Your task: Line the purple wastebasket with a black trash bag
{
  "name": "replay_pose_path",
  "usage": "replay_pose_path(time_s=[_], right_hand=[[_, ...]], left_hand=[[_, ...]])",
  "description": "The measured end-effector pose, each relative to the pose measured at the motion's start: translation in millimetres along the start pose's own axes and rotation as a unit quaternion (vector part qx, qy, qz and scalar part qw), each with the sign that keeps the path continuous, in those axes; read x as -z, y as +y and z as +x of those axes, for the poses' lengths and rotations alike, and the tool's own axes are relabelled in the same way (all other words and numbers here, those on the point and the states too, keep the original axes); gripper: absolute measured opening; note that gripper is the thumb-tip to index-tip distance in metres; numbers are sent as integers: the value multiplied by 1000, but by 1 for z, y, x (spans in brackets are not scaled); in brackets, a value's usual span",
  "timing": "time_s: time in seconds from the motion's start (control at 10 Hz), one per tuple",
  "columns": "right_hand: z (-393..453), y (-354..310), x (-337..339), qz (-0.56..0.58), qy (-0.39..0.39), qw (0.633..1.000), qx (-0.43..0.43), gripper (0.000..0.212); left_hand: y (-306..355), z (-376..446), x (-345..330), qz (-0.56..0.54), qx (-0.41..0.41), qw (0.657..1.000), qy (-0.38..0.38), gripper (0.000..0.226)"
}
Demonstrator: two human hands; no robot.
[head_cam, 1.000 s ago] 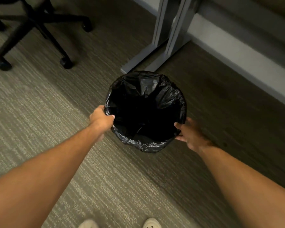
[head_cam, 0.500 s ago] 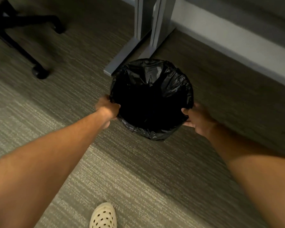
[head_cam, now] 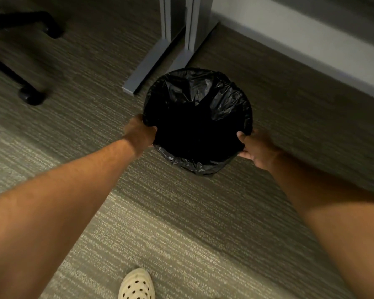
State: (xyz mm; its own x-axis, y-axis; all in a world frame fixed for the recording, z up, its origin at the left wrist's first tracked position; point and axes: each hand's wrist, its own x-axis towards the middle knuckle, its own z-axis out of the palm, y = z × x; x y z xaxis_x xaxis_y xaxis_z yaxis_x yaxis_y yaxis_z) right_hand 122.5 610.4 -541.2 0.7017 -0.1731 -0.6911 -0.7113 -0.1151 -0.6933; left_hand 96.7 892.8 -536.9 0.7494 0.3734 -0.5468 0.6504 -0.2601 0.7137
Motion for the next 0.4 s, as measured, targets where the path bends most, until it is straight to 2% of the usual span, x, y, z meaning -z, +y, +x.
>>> replay_pose_path(time_s=[0.1,0.2,0.3,0.4], right_hand=[[-1,1,0,-20,-3,1000,11,35],[-5,3,-1,-50,8,998,28,35],[-6,3,1,-195,64,975,86,45],[-20,6,2,-329,107,923,169,67]], left_hand=[[1,-5,0,46,-28,999,4,37],[2,-9,1,163,-82,983,33,42],[6,-19,5,254,-129,958,35,60],[8,-34,7,382,-197,900,68,80]])
